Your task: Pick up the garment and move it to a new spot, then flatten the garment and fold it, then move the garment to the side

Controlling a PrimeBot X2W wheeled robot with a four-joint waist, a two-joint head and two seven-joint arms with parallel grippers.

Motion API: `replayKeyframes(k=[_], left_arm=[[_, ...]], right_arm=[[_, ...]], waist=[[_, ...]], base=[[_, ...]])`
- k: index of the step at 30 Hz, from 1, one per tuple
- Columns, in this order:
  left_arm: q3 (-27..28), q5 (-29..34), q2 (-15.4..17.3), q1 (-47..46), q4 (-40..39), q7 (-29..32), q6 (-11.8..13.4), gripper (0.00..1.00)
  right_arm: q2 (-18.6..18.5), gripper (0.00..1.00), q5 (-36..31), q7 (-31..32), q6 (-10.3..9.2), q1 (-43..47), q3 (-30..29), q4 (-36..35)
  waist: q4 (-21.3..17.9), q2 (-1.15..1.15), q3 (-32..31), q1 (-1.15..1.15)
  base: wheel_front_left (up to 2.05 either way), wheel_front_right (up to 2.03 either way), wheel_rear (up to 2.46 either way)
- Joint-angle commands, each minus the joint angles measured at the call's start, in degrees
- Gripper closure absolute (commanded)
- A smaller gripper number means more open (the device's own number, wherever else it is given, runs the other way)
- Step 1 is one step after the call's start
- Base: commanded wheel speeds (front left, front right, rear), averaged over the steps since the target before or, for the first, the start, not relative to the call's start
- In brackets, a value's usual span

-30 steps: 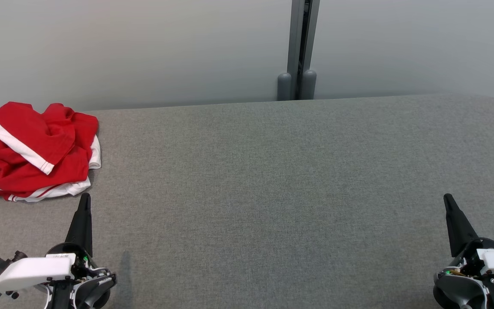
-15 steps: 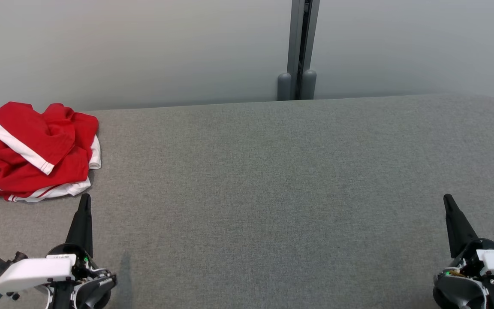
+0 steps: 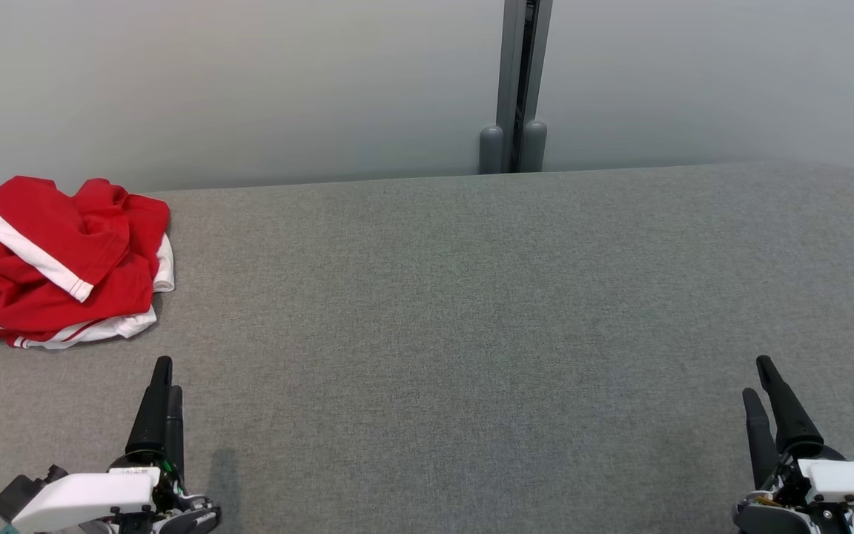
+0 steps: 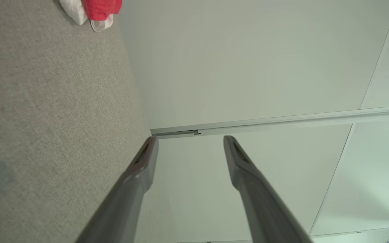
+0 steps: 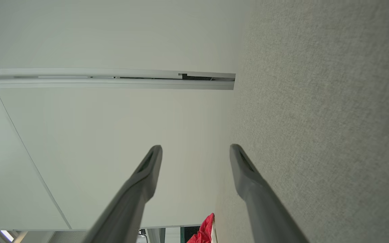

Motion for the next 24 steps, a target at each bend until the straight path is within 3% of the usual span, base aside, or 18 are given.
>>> replayKeyframes(k=[1, 10, 24], left_arm=[[-0.28, 1.54, 0.61, -0.43, -1.71, -0.52, 0.34, 0.0], [-1.61, 9.46, 0.7, 0.02, -4.53, -2.58, 2.33, 0.0], [-4.57, 26.99, 0.83, 0.64, -8.59, -5.78, 5.43, 0.0]], right_arm=[[-0.54, 0.0, -1.55, -0.74, 0.03, -0.79, 0.24, -1.28], [-0.65, 0.0, -8.56, -2.8, 0.04, -0.58, 0.08, -3.43], [-0.81, 0.0, -24.75, -6.04, 0.06, 0.15, 1.59, -7.84]], waist=[[0.0, 0.0, 0.02, 0.0], [0.0, 0.0, 0.12, 0.0], [0.03, 0.0, 0.37, 0.0]], base=[[0.0, 0.0, 0.0], [0.0, 0.0, 0.0], [0.0, 0.0, 0.0]])
